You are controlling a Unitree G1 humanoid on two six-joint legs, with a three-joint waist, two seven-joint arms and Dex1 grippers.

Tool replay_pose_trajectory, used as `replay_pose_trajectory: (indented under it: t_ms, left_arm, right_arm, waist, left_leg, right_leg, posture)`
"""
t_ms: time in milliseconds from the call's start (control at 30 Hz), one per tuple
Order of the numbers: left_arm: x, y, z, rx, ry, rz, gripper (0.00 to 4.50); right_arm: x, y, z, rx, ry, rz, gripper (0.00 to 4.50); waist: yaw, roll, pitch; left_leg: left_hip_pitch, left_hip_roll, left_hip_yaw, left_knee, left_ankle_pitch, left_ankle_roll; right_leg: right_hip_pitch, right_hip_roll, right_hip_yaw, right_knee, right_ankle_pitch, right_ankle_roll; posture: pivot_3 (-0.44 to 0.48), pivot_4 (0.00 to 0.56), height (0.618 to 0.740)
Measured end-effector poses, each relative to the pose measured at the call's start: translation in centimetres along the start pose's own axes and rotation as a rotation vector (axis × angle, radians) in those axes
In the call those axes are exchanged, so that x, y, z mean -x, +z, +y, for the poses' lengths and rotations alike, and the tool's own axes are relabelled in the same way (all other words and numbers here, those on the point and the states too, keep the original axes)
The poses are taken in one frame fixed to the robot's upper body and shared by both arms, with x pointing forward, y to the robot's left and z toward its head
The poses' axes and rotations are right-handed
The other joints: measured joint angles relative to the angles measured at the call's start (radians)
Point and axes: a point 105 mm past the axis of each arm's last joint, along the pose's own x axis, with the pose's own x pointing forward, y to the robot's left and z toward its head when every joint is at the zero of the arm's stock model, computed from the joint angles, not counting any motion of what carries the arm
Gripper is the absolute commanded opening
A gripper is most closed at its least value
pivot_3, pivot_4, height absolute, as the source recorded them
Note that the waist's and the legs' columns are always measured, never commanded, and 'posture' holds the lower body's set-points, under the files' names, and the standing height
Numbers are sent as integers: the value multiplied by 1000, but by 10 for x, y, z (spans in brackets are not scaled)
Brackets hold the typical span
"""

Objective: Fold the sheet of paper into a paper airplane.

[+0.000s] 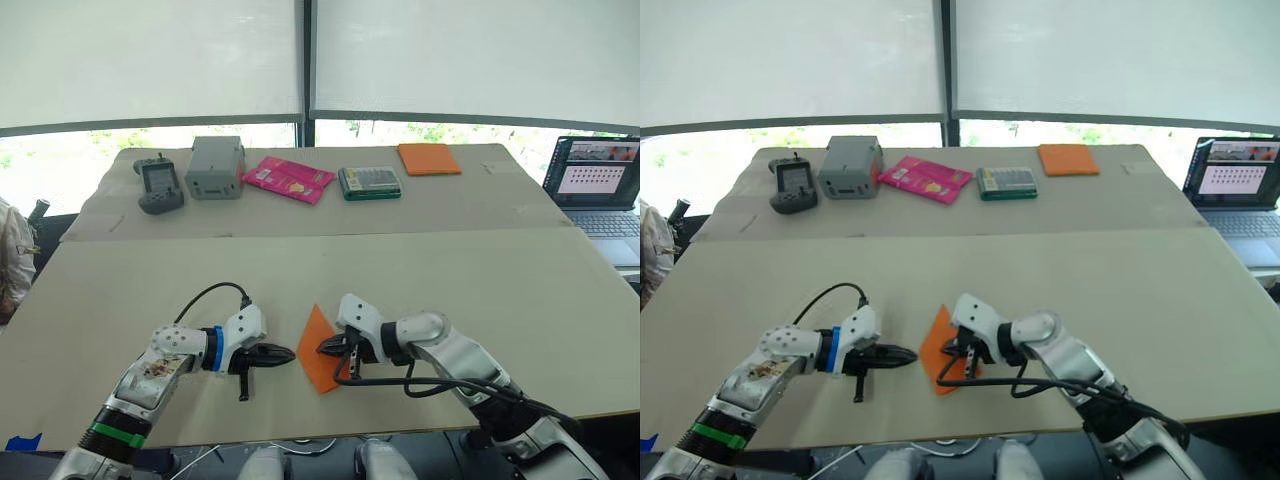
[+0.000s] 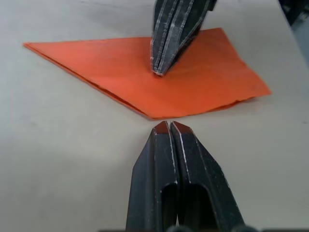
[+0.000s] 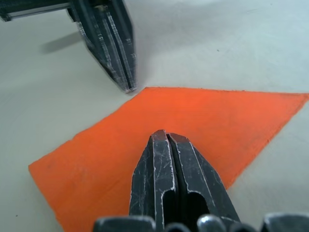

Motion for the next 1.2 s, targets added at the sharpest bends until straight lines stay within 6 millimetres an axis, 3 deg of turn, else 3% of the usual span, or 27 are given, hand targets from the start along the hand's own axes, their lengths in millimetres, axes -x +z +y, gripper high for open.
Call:
replay_pose_trajectory:
  t_ms: [167,267,400,533,700,867,1000,1133,1200]
  left_arm:
    - [7,6,1,97,-3,-59,67]
    - [6,19,4,130,-17,-111,67]
    - [3,32,9,100,-24,-127,67]
    - [-1,34,10,80,-36,-115,67]
    - [-8,33,12,45,-57,-90,67]
    - [-9,39,21,31,-54,-93,0]
    - [-1,59,41,60,-20,-163,1127]
    - [3,73,45,54,-43,-185,2487]
    - [3,75,48,42,-47,-177,3149]
  right_arm:
    - [34,3,-24,-34,-120,-31,0]
    - [54,16,-35,-39,-191,-100,0]
    - [79,12,-36,-51,-246,-108,0]
    - [88,0,-30,-94,-263,-74,0]
    - [109,-4,-17,-299,-293,-103,0]
    - [101,11,22,-401,-192,-162,1667]
    - [98,6,38,-432,-184,-136,3016]
    - [102,2,41,-408,-194,-88,4406]
    - [105,3,41,-355,-211,-68,4500]
  waist:
    - [4,1,8]
    - [4,0,8]
    - [11,0,8]
    - [8,0,9]
    - [14,-1,10]
    - [12,-1,10]
    - [14,-2,11]
    - [9,-2,11]
    - [9,-2,11]
  left_leg:
    - [-22,-1,0,5,0,0]
    - [-30,-1,-1,5,0,0]
    - [-34,-3,-2,5,0,0]
    - [-34,-5,-1,5,0,1]
    - [-34,-5,-2,5,0,1]
    - [-34,-3,-3,6,0,1]
    - [-34,-4,-3,9,0,1]
    - [-34,-6,-2,10,0,1]
    - [-33,-8,-3,11,0,1]
  right_leg:
    - [-21,1,0,2,9,-3]
    - [-28,1,0,2,10,-3]
    - [-31,1,-2,1,10,-3]
    - [-30,0,-1,0,9,-2]
    - [-30,0,-1,1,10,-2]
    - [-30,2,-1,2,10,-2]
    - [-28,1,-1,2,10,-1]
    - [-27,0,0,1,10,0]
    - [-27,1,0,1,10,1]
  posture:
    - [0,150,740]
    - [0,150,740]
    - [0,150,740]
    - [0,150,740]
    - [0,150,740]
    - [0,150,740]
    - [0,150,740]
    - [0,150,740]
    - [0,150,740]
